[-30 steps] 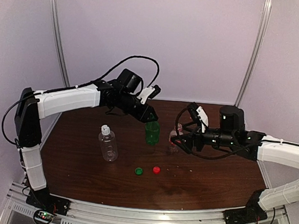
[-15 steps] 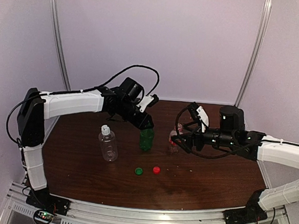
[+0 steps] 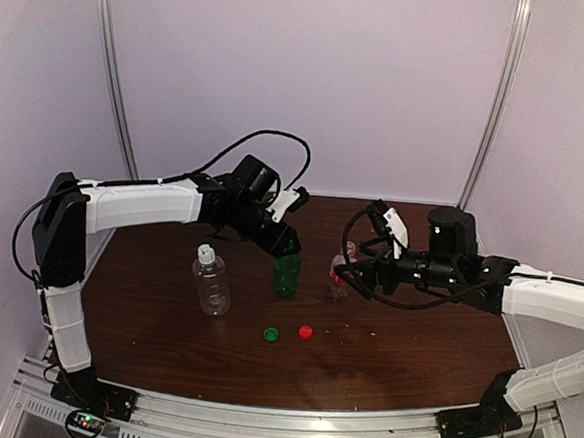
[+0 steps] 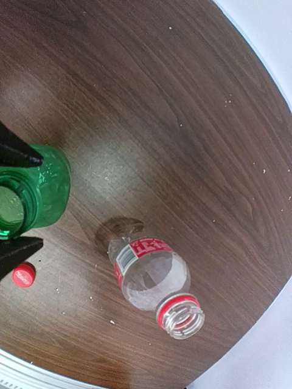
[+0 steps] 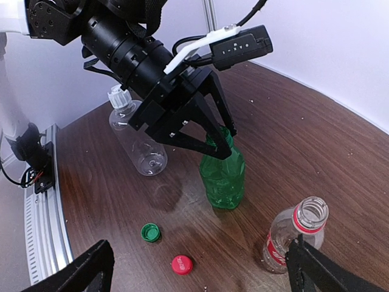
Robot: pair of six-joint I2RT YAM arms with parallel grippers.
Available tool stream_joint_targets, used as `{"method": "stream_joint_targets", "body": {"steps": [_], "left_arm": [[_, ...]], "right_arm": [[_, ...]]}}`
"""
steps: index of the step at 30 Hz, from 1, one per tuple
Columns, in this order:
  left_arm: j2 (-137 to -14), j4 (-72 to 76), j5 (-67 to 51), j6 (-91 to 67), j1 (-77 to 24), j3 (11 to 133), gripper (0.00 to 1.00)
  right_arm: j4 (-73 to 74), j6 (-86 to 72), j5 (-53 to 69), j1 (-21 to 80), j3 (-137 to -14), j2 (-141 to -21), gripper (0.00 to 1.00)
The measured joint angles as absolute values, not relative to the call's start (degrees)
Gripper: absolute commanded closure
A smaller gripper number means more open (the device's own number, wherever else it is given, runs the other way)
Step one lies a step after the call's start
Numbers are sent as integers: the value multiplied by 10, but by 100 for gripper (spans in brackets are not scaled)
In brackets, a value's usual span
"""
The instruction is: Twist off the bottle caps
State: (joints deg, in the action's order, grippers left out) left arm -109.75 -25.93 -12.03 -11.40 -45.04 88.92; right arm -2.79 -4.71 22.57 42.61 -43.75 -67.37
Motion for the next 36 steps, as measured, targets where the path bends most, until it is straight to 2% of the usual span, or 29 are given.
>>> {"method": "stream_joint_targets", "body": {"steps": [8,14,24,31,36], "left_arm": [[-1087,-260,-122,-108,-450,884,31],[-1058,-260,-122,-107,-451,884,22],[-957,-322,-65,-103,-451,882,16],[-848,-411,32,-117,-450,826,16],[-824,-462,50,-141,-451,773,18]], "right_arm": [[-28,-47,224,426,-437,-677,0],[-28,-47,224,426,-437,-678,0],[-20,-51,215,426,-437,-678,0],[-19,-65,206,426,-437,-690,1],[-19,-69,208,426,-439,-714,2]]}}
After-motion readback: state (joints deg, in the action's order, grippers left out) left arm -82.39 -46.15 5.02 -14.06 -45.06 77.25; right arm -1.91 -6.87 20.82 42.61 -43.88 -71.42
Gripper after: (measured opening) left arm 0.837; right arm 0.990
